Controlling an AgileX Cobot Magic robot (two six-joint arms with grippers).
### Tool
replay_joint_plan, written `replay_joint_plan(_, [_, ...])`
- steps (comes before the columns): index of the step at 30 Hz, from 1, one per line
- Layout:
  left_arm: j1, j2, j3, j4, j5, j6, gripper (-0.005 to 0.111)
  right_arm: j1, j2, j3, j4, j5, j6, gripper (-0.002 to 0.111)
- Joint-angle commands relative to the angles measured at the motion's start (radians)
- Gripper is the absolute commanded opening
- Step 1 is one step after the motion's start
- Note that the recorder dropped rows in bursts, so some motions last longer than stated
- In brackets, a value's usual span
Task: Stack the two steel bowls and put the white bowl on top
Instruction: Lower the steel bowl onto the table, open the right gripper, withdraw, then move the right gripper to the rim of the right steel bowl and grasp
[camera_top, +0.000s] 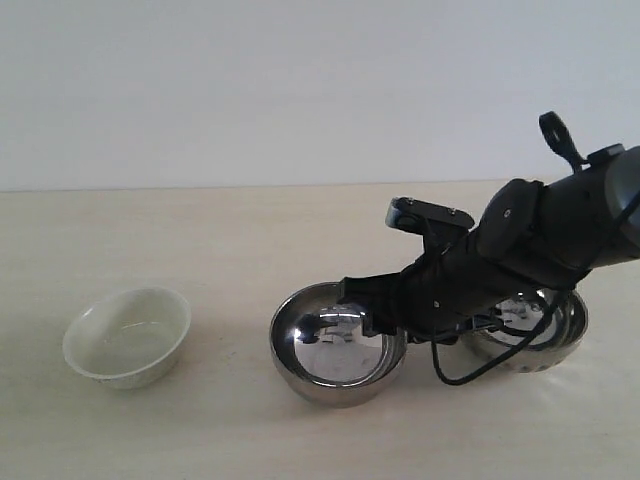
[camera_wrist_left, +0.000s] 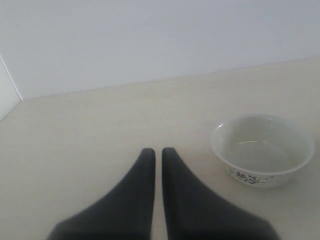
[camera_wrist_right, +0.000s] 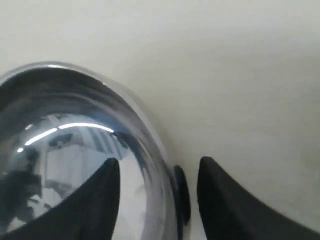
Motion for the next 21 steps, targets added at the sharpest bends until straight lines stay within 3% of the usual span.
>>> replay_joint_plan(1, [0.003, -0.004, 0.003, -0.008, -0.008, -0.010, 0.004, 0.001, -0.083, 0.002, 0.002, 0.004, 0.001, 0.043])
replay_joint_plan(11, [0.003, -0.004, 0.003, -0.008, -0.008, -0.010, 0.004, -0.028, -0.254, -0.003, -0.033, 0.039, 0.001, 0.043])
replay_joint_plan(21, [0.003, -0.004, 0.003, -0.008, -0.008, -0.010, 0.004, -0.296, -0.498, -0.003, -0.130, 0.241, 0.001, 0.043])
